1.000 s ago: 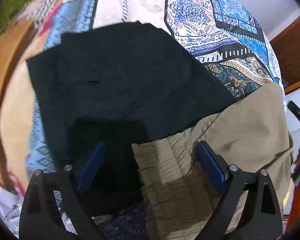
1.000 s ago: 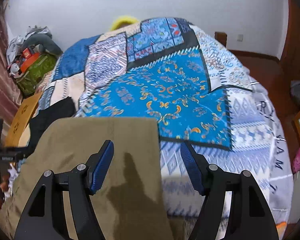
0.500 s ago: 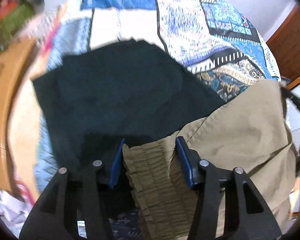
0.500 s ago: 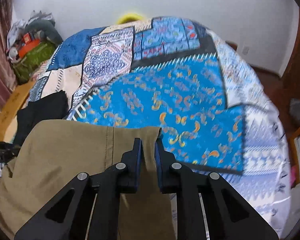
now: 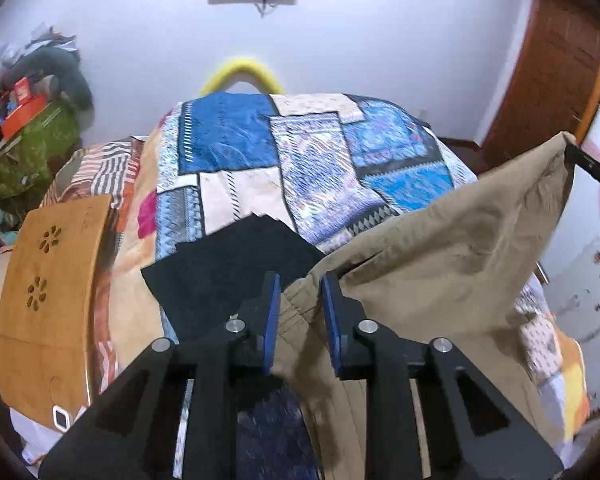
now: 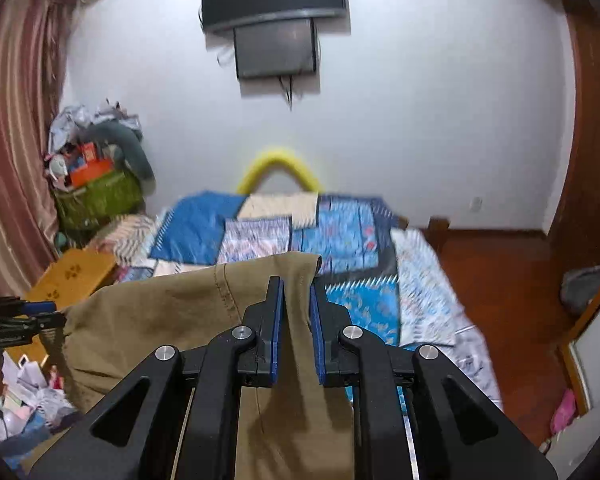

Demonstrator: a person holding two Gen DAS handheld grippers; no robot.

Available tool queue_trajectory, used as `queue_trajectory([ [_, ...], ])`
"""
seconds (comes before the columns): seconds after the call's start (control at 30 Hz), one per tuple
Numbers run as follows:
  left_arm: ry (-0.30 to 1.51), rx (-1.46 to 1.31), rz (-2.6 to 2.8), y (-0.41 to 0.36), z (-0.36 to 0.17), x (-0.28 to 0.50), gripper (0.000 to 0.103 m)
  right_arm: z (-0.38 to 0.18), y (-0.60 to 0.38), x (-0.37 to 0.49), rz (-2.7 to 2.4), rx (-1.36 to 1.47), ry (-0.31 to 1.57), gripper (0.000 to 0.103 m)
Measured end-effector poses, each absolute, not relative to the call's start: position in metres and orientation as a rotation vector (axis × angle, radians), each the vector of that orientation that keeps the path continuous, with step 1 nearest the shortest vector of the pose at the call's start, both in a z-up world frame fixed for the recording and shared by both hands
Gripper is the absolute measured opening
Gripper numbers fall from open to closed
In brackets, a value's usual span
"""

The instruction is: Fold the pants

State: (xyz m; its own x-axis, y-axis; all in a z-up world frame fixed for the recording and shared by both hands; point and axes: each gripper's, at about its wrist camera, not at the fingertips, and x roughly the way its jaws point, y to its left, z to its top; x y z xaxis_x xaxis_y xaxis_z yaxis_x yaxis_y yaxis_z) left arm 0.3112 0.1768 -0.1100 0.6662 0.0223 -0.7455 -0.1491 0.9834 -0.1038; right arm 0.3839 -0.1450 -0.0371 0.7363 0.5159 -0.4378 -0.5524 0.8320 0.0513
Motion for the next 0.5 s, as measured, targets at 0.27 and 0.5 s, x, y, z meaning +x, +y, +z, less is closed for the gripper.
queue_trajectory([
  [0.27, 0.894, -0.069, 0.041, 0.139, -0.132, 0.260, 0.008, -0.062, -0.174, 0.304, 0.600, -0.124, 0.466, 0.011],
  [0.5, 0.973, -0.122, 0.064, 0.143, -0.158, 0.243, 0.015, -0.102, -0.202, 0.278, 0.576, -0.062, 0.555, 0.011],
])
